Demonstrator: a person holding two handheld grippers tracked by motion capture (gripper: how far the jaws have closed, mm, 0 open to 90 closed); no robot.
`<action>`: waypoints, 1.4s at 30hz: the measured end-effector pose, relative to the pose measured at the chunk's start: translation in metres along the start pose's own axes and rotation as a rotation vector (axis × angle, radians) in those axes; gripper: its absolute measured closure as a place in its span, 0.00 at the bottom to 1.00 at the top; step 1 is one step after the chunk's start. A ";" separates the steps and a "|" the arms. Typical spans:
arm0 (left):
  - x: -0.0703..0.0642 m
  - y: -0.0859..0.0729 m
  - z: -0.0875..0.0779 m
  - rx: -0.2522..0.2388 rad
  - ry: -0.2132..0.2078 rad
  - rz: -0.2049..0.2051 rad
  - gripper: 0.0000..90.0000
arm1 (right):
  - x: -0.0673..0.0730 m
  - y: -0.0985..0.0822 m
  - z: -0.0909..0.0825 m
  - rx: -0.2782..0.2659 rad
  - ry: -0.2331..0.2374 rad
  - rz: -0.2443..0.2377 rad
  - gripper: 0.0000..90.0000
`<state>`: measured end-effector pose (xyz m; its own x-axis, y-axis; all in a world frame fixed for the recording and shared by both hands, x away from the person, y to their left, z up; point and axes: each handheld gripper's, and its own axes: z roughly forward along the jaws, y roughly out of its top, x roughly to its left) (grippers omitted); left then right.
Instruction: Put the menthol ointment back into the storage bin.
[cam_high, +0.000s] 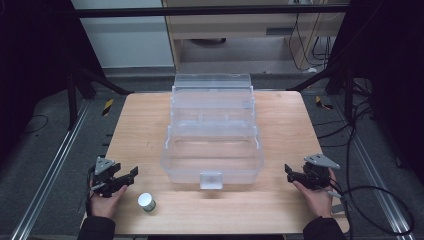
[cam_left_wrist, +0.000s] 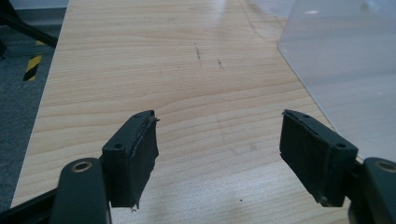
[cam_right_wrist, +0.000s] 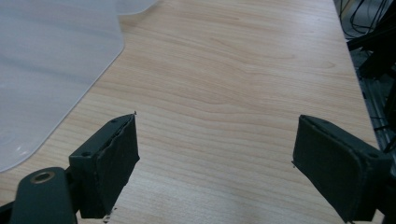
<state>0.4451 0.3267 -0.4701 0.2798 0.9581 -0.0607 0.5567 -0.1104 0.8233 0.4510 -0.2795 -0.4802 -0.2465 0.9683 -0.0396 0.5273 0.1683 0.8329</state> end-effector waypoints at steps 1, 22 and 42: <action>0.000 0.001 -0.001 -0.002 -0.005 0.006 0.30 | 0.000 0.000 0.001 0.005 0.009 0.002 0.16; 0.020 0.028 -0.042 -0.006 -0.182 0.158 0.30 | 0.000 -0.003 0.001 -0.004 -0.030 -0.015 0.17; 0.007 0.069 -0.057 0.095 -0.381 0.471 0.24 | -0.005 -0.006 0.001 -0.005 -0.047 -0.032 0.18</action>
<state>0.4405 0.3408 -0.3815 0.7632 0.6406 0.0852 0.3674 -0.5385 0.7583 0.4499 -0.2851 -0.4857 -0.2247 0.9701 -0.0920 0.5153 0.1984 0.8337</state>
